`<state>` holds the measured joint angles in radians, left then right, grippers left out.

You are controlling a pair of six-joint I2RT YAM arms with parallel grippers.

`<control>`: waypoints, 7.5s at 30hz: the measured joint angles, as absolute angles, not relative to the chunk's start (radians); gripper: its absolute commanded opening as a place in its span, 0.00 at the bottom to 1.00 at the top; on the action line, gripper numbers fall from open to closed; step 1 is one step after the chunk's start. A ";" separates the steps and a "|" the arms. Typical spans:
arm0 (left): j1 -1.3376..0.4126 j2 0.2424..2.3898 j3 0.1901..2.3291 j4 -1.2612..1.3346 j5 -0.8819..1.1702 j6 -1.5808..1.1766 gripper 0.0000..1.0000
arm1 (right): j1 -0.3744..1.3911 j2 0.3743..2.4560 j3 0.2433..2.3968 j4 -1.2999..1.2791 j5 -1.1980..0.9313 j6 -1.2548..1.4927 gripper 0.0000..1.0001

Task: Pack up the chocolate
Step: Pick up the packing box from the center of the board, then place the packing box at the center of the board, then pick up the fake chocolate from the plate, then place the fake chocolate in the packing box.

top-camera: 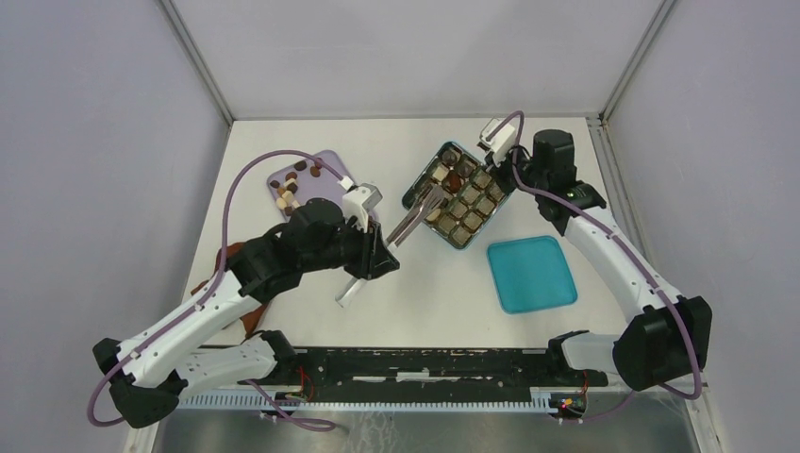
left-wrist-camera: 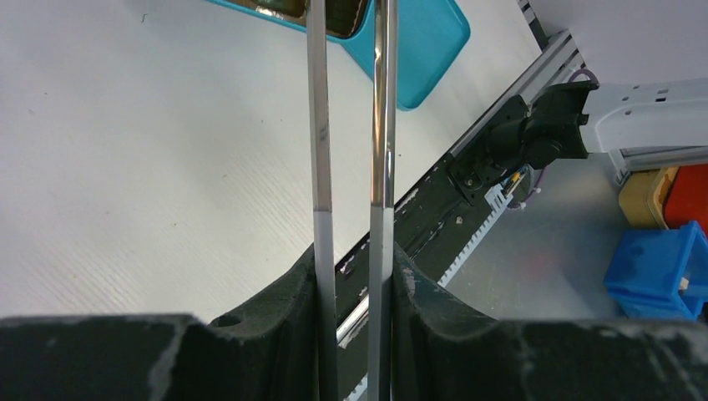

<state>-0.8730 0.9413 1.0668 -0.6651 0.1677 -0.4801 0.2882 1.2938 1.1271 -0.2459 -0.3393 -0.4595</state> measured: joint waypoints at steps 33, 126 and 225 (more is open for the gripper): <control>-0.892 1.138 0.962 -0.804 0.158 -0.480 0.02 | 0.279 1.650 0.872 0.010 -0.592 -0.136 0.04; -0.020 1.660 1.293 -0.728 0.104 -0.245 0.34 | 0.183 1.372 0.942 -0.260 -0.936 -0.397 0.71; -0.246 1.023 0.981 -0.844 0.429 -0.277 0.02 | 0.183 1.462 0.942 -0.331 -0.984 -0.469 0.70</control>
<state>-0.2459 1.0229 0.9810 -0.8440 0.4290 -0.2768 0.1829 1.4616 0.9421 -0.3313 -0.9844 -0.4690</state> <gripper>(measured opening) 0.392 0.704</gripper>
